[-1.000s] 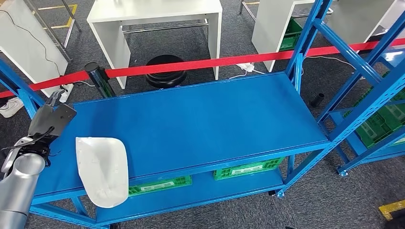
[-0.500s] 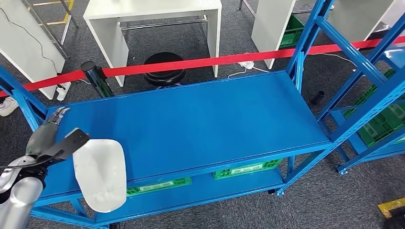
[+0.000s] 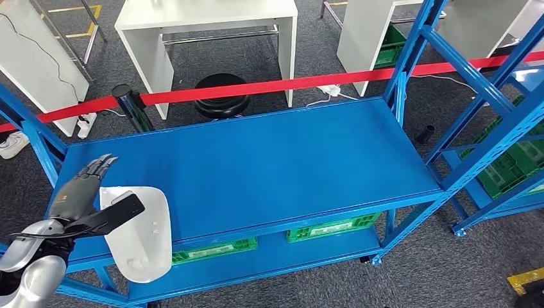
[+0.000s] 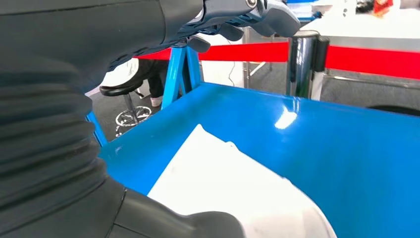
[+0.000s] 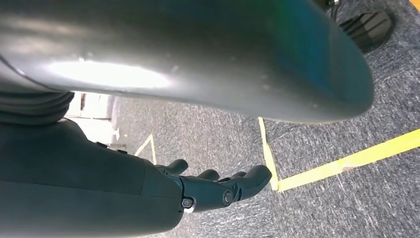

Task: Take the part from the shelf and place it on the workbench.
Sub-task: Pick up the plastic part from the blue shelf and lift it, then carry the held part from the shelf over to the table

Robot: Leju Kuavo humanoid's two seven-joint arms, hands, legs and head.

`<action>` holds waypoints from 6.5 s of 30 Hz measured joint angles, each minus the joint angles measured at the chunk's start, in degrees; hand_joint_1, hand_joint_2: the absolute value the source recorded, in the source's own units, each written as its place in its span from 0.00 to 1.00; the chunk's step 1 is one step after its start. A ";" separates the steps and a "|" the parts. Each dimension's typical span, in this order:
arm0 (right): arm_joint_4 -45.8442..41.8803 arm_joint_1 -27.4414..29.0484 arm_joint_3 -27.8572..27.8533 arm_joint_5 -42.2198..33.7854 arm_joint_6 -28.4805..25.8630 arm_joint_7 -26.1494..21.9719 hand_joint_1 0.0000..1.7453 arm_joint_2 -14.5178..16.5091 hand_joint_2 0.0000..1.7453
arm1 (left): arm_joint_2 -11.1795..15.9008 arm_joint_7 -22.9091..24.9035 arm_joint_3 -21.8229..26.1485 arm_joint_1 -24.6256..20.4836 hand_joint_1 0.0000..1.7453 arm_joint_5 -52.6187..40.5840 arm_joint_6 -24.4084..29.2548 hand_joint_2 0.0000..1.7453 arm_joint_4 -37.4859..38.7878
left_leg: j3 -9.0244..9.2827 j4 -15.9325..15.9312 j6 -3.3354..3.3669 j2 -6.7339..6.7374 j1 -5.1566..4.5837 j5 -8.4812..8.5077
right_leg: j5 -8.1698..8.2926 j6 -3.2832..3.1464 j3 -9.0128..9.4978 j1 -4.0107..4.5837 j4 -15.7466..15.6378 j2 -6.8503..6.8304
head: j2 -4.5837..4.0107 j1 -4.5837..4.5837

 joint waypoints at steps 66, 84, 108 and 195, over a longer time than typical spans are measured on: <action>0.00 -0.56 -0.64 2.76 0.03 0.00 0.00 0.33 0.00 | -7.97 -6.51 -7.14 -31.70 1.00 -0.92 -6.65 1.00 57.54 | 0.64 0.07 0.01 -0.02 0.00 0.01 | 0.06 0.01 0.64 0.00 0.01 -0.09 | -0.01 0.00; 0.00 -0.55 -1.31 3.32 -0.03 0.00 0.00 0.33 0.00 | -8.10 -8.80 -8.91 -30.96 1.00 0.81 -2.33 1.00 57.40 | 0.65 0.07 0.01 -0.04 0.00 0.01 | 0.07 0.01 0.68 0.00 0.01 -0.10 | -0.01 0.00; 0.00 -0.56 -3.09 4.26 0.01 0.00 0.00 0.33 0.00 | -11.30 -24.64 -2.67 -16.03 1.00 37.59 16.83 1.00 8.13 | 0.97 0.05 0.05 -0.02 0.00 -0.04 | 0.03 0.03 0.98 0.01 0.00 -0.11 | 0.00 0.01; -0.02 -1.26 -3.51 6.78 1.11 0.81 0.00 0.23 0.00 | -9.88 -24.29 -1.75 -6.54 1.00 40.43 8.17 1.00 -6.54 | 2.12 10.02 -2.39 0.78 1.41 -5.71 | 4.21 -0.16 -3.95 -0.74 0.62 -0.81 | 0.00 0.26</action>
